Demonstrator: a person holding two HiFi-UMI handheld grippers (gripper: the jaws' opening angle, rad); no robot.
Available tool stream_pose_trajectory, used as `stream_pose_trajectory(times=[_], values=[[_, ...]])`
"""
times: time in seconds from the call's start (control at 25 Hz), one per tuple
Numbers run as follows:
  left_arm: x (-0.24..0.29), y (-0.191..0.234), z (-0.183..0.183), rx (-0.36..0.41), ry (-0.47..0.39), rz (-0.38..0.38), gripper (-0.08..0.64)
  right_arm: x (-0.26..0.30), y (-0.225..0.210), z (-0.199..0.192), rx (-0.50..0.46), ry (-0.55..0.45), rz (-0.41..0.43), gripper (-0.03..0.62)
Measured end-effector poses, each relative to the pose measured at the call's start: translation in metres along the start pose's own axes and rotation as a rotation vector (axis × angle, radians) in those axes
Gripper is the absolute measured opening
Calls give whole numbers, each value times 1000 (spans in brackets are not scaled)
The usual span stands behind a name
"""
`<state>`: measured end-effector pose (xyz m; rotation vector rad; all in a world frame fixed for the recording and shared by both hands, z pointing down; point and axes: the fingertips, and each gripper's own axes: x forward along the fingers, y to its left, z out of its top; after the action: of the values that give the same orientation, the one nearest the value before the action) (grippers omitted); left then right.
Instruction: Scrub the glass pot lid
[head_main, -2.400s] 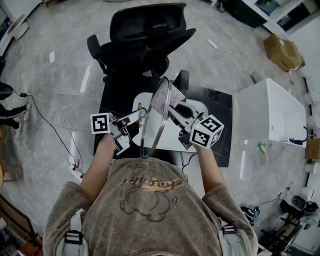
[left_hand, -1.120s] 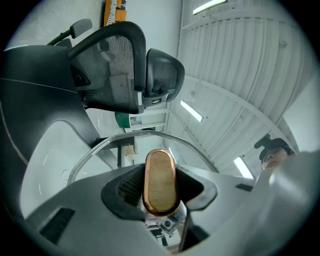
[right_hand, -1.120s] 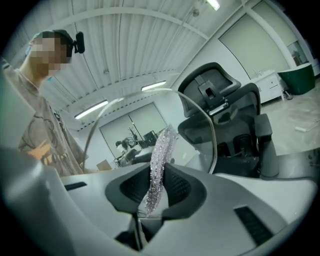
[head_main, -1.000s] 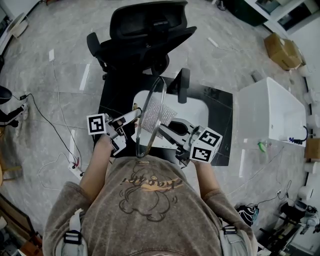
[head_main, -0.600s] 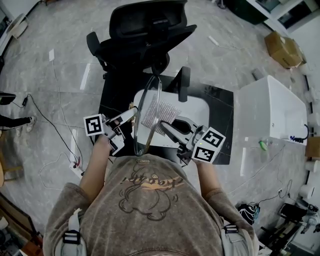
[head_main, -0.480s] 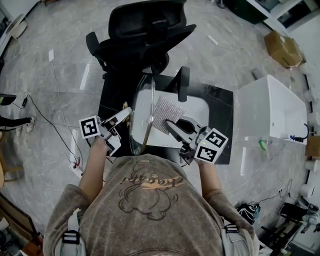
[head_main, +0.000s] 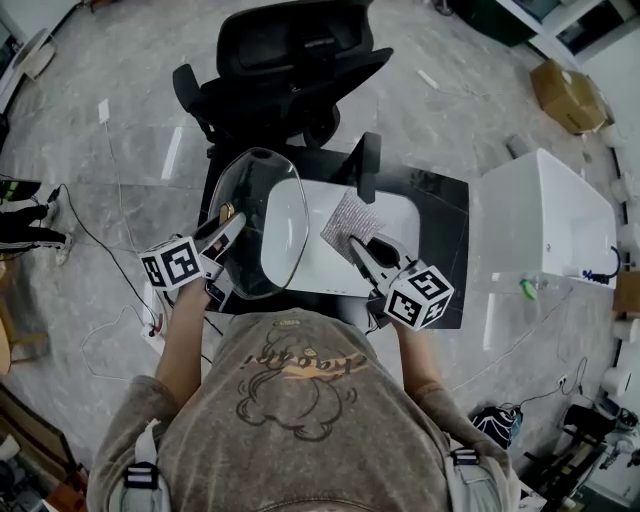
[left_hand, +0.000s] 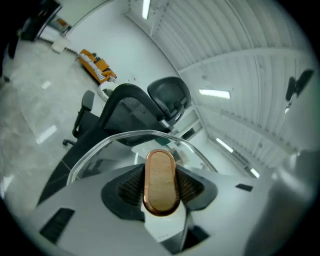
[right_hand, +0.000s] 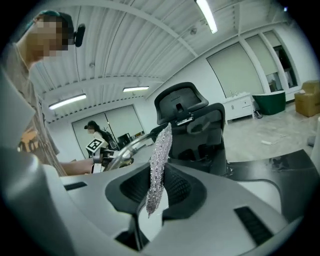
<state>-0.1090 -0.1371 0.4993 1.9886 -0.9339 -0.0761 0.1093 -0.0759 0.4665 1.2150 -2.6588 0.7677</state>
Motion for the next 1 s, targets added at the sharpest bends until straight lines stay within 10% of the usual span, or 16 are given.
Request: stream_pose_trajectory(times=[0.16, 0.28, 1.0], values=[[0, 12, -9, 247, 80, 281, 178, 7, 1, -6, 32, -10, -17, 83], [1, 16, -12, 342, 121, 353, 178, 8, 0, -9, 41, -14, -27, 83], [43, 107, -58, 417, 379, 552, 178, 9, -6, -16, 53, -22, -70, 83]])
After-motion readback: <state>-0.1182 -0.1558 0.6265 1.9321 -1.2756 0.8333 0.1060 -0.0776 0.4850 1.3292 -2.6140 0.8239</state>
